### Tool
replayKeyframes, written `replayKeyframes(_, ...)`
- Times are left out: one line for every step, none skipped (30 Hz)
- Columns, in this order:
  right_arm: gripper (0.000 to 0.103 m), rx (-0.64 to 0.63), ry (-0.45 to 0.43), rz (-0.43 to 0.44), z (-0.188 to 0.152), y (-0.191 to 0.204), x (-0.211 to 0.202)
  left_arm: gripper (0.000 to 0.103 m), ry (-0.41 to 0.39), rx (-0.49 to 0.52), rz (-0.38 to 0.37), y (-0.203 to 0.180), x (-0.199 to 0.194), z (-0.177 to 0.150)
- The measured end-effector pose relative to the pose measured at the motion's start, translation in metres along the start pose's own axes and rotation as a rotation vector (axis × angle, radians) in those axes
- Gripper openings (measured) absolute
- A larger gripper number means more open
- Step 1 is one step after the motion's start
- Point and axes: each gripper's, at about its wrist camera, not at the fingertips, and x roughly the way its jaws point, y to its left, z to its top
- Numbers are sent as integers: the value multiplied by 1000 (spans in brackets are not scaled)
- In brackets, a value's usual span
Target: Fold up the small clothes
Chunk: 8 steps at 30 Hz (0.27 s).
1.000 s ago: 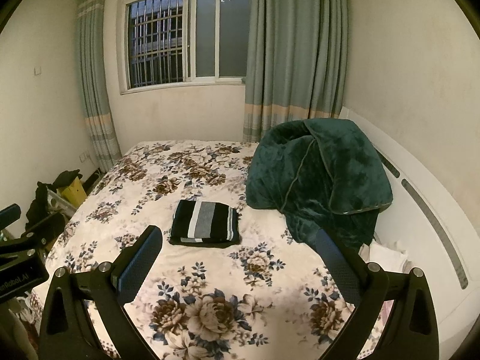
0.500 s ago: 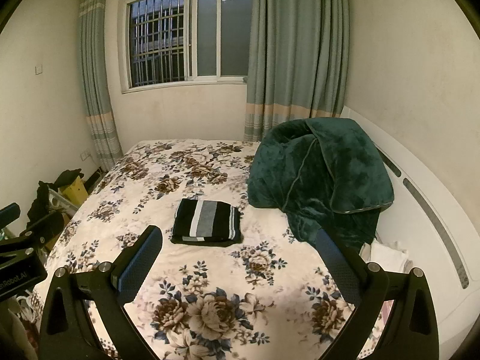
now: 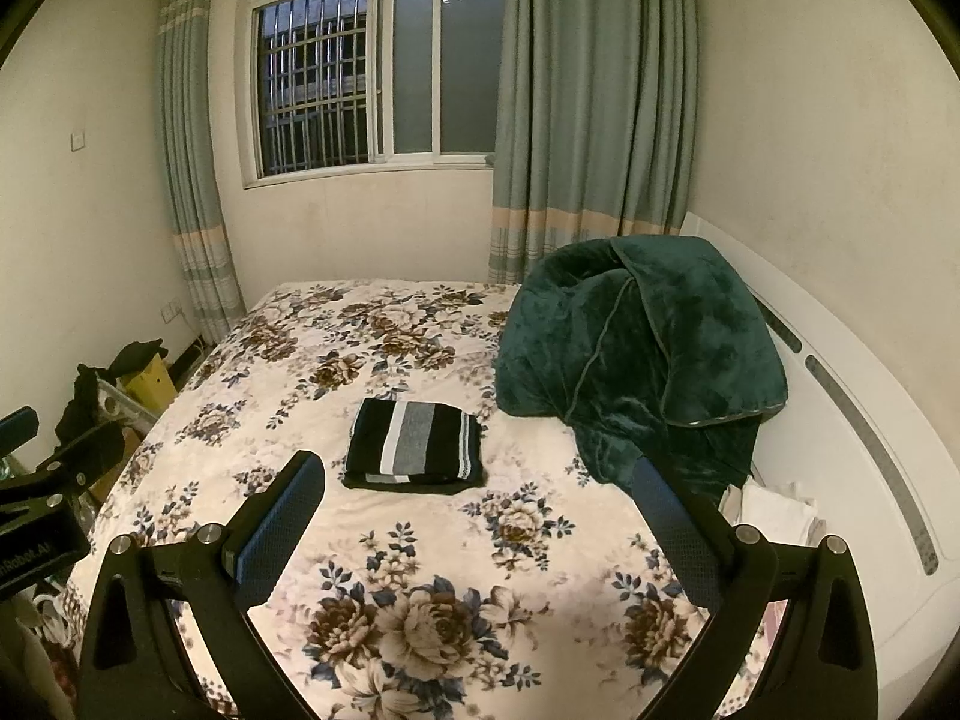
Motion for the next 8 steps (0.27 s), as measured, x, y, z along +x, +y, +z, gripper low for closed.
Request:
replayKeyframes(103, 1, 0, 0, 0, 0, 0, 103, 0, 0, -2, 0, 0, -1)
replayKeyframes(103, 2, 0, -1, -1, 0, -1, 103, -2, 1, 1, -1, 0, -1)
replayKeyframes(103, 1, 0, -1, -1, 0, -1, 103, -4, 2, 2, 0, -1, 0)
replayKeyframes(103, 1, 0, -1, -1, 1, 0, 103, -4, 0, 0, 0, 0, -1)
replayKeyframes(103, 4, -1, -3, -2, 0, -2, 103, -4, 0, 0, 0, 0, 0)
replayKeyframes(103, 3, -2, -1, -2, 0, -1, 103, -4, 2, 1, 0, 0, 0)
replayKeyframes(103, 2, -1, -2, -3, 0, -1, 103, -4, 3, 1, -1, 0, 0)
replayKeyframes(103, 3, -2, -3, -3, 0, -2, 103, -4, 3, 0, 0, 0, 0)
